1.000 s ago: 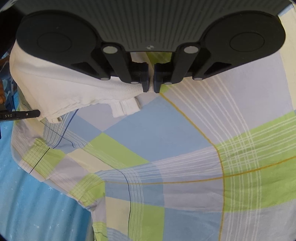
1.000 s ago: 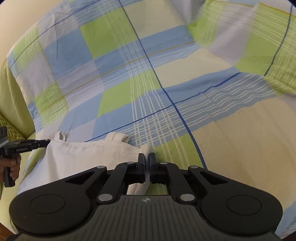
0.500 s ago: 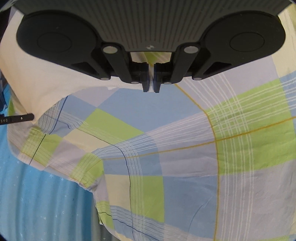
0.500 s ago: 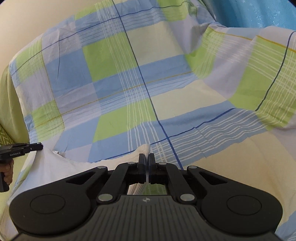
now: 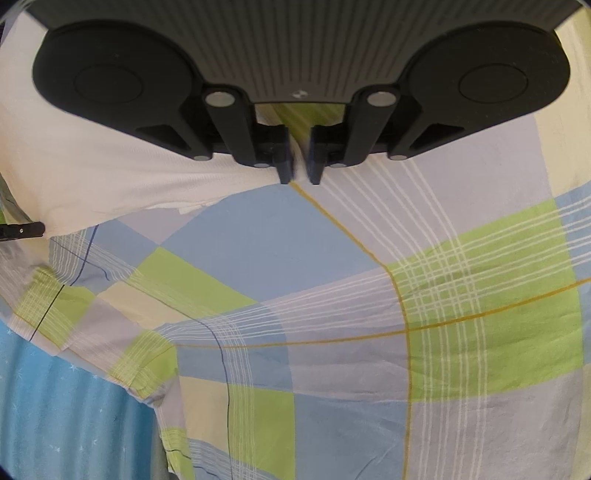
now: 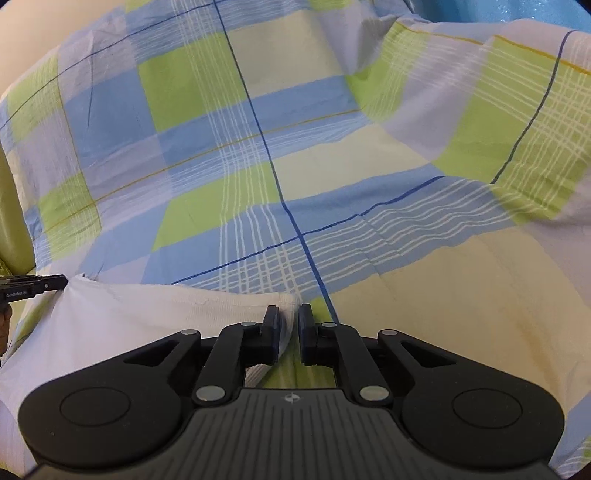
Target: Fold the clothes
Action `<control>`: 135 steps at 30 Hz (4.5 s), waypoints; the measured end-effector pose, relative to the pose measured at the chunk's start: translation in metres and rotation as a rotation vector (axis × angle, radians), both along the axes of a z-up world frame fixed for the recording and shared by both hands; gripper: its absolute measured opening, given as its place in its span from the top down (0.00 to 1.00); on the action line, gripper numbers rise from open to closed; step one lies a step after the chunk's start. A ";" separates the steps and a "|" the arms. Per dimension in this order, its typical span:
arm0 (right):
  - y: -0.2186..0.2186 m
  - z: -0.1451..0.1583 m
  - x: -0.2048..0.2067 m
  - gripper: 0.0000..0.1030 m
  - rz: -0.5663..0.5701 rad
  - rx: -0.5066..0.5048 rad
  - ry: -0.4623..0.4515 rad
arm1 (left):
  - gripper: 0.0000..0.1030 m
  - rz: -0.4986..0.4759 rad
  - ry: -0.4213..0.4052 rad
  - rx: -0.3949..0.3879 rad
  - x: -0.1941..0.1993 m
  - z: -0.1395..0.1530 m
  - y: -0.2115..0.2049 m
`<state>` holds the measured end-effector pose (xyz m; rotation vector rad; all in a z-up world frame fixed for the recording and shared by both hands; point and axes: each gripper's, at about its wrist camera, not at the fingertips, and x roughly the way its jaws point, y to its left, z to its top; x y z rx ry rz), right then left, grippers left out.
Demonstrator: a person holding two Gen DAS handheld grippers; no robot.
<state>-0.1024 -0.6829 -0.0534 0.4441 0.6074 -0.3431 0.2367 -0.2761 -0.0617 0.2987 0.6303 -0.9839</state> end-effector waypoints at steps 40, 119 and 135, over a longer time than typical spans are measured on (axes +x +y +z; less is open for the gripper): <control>0.163 -0.040 -0.095 0.38 -0.207 0.565 -0.045 | 0.37 -1.025 -0.213 0.325 -0.138 0.033 -0.210; 0.112 0.052 -0.018 0.95 0.291 0.201 0.095 | 0.94 -0.407 0.210 -0.049 -0.083 0.049 -0.055; 0.134 0.048 -0.063 0.81 0.184 0.114 0.008 | 0.93 -0.477 -0.236 -0.045 -0.153 0.009 -0.020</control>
